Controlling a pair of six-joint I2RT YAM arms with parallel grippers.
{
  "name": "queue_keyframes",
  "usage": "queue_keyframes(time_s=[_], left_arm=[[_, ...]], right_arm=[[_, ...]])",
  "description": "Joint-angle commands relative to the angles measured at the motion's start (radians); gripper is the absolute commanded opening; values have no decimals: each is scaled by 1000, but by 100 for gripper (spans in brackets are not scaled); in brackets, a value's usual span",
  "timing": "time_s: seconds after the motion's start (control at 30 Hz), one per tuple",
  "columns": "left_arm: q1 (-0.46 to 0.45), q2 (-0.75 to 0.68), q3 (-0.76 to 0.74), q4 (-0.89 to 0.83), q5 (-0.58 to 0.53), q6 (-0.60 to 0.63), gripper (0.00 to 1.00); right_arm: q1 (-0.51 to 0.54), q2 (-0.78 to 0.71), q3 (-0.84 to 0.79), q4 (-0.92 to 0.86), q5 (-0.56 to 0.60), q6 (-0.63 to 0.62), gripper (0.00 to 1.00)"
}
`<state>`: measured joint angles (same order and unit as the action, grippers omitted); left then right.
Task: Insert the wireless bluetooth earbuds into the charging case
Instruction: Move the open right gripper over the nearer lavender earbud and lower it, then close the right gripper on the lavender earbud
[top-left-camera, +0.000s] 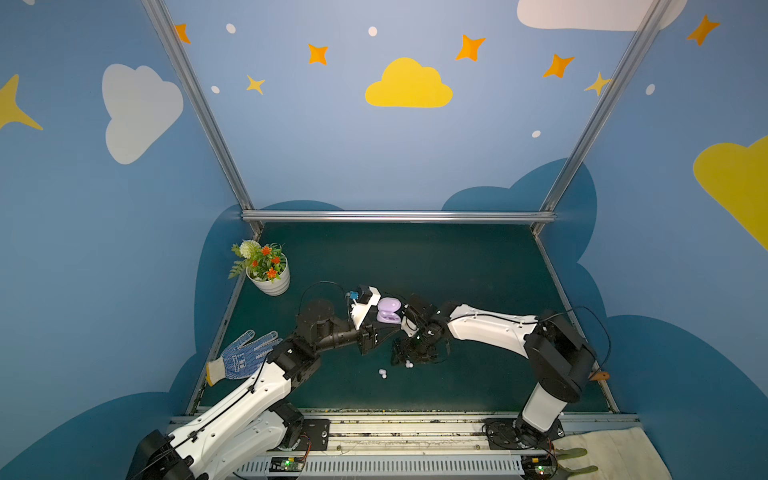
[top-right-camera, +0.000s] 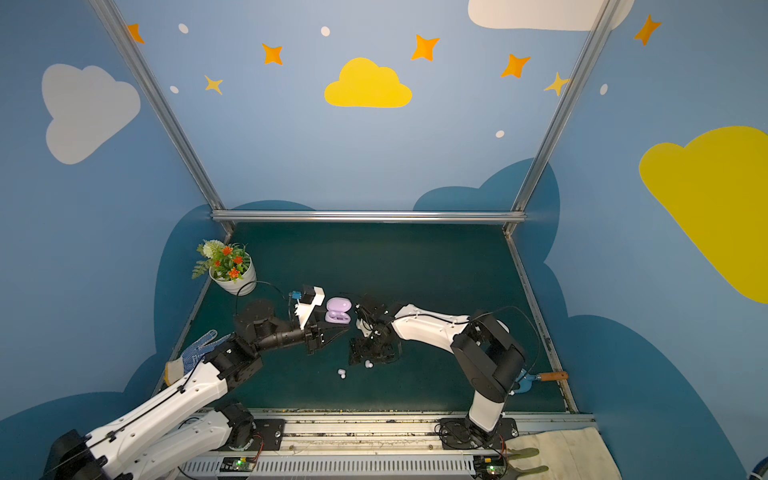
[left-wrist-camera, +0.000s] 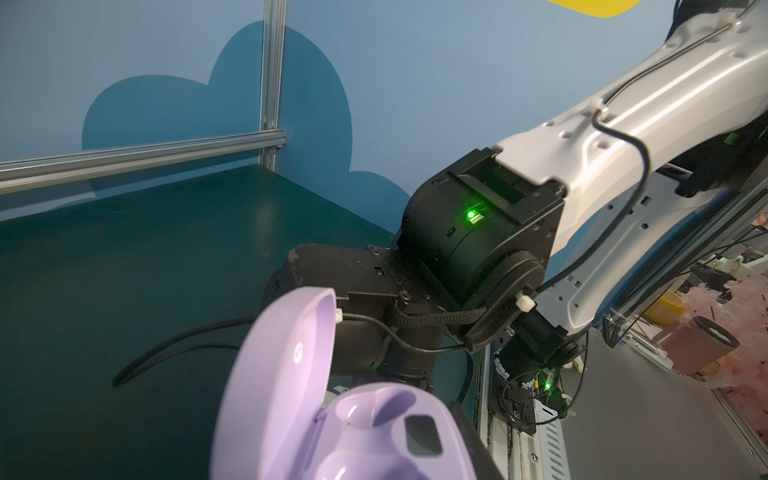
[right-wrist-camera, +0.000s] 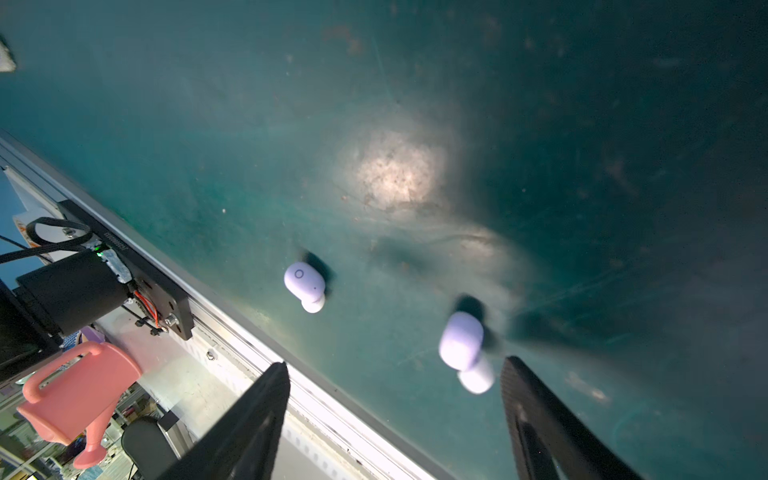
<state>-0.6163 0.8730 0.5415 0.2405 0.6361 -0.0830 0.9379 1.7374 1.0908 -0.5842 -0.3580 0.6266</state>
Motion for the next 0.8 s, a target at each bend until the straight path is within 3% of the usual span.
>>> queue_keyframes(time_s=[0.0,0.4,0.63,0.77], left_arm=[[0,-21,-9,-8,-16,3,22],[23,-120,-23,-159,-117,-78,22],[24,-185,-18,-257,-156,-87,21],[23,-214,-19,-289,-177,-99,21]], right_arm=[[7,-22,40,-69,71,10,78],[42,-14,22,-63,189,19,68],[46,3,23,-60,204,-23,50],[50,17,38,-84,233,-37,46]])
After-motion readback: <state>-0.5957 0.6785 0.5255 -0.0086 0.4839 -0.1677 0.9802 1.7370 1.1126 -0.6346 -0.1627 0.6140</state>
